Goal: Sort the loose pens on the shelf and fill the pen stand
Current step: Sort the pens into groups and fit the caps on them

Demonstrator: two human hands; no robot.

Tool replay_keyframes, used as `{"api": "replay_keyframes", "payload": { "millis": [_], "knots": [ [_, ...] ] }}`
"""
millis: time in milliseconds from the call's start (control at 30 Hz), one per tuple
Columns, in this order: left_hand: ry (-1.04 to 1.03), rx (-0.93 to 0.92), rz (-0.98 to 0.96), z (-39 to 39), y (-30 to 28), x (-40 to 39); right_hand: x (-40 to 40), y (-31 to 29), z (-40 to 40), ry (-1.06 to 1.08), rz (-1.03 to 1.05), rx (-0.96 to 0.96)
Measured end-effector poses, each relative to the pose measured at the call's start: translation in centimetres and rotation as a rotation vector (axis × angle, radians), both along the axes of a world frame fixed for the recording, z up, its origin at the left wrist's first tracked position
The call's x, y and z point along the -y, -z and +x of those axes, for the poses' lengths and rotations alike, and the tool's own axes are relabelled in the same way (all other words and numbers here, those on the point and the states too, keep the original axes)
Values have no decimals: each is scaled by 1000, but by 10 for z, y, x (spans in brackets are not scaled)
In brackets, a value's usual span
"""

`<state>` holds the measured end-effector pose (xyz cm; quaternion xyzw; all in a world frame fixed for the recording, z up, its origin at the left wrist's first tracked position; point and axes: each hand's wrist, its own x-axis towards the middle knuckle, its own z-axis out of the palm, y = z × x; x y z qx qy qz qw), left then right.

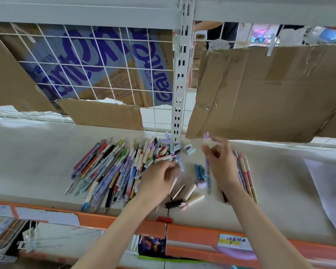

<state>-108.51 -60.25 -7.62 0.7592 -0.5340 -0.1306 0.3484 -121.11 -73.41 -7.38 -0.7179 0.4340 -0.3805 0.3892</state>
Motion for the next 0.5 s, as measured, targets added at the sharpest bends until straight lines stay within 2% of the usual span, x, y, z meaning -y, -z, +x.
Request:
{"api": "replay_keyframes", "payload": {
  "millis": [100,167,367,500],
  "knots": [
    [-83,84,-7,20,9,-2,14,13,-13,-18,-199,-392],
    [-141,137,-29,30,14,-1,18,27,-18,-50,-219,-539],
    [-223,209,-6,43,15,-6,19,51,-24,-57,-405,-698],
    [-237,174,19,48,20,-14,21,51,-24,10,-484,-697]
  ]
}}
